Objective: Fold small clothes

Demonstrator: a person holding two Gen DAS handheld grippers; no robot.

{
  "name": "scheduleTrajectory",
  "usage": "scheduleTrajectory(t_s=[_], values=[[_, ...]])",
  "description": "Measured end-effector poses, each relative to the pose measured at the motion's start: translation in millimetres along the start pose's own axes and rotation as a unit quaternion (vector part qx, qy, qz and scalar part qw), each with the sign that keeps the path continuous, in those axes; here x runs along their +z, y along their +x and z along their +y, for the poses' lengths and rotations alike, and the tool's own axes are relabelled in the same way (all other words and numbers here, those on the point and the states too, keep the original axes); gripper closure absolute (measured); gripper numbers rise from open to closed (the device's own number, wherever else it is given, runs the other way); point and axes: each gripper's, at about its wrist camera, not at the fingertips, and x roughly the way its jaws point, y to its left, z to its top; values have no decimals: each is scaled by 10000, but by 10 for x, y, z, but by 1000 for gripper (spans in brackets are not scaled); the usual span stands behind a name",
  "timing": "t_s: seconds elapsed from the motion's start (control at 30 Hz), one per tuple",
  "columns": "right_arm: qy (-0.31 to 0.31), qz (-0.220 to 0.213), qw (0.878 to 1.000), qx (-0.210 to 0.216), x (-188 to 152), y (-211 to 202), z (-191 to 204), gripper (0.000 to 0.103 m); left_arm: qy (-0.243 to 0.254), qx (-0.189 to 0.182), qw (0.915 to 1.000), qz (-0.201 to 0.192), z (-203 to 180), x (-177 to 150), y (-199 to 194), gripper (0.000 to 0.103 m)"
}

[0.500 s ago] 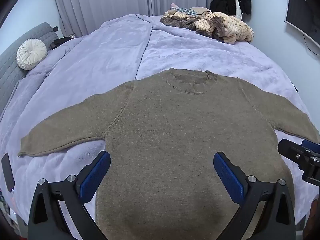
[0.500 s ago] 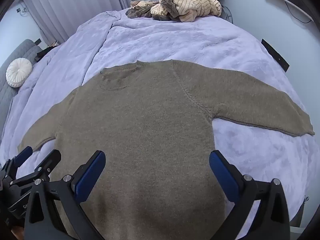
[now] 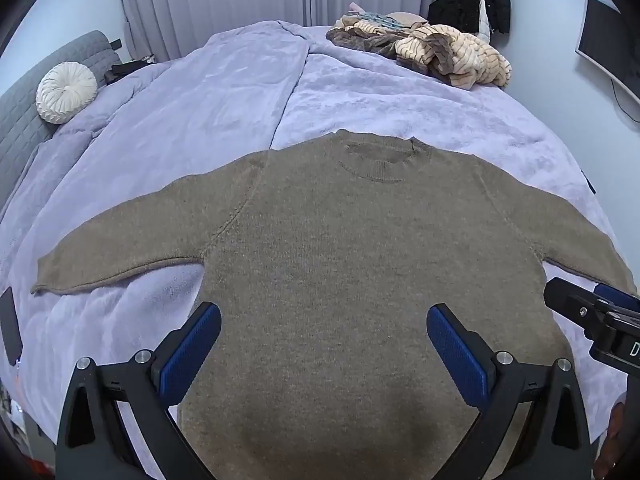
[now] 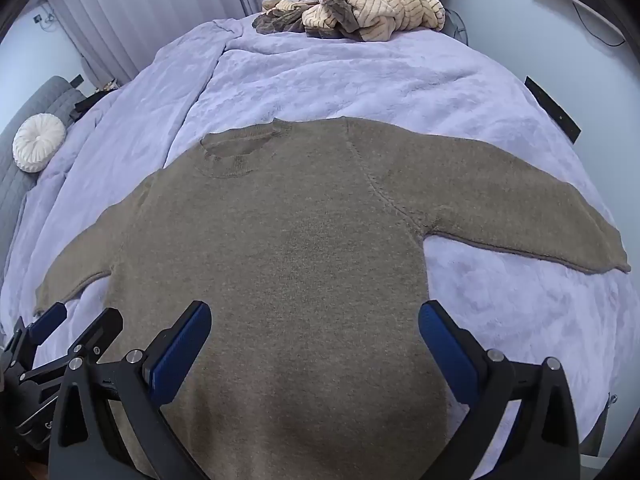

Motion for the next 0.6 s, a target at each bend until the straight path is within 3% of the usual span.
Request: scheduleTrajectory(t_s=[0.6], values=[[-213,33,9997,-129,28,9,128,0,-150,17,9999,64,63,20,33,0]])
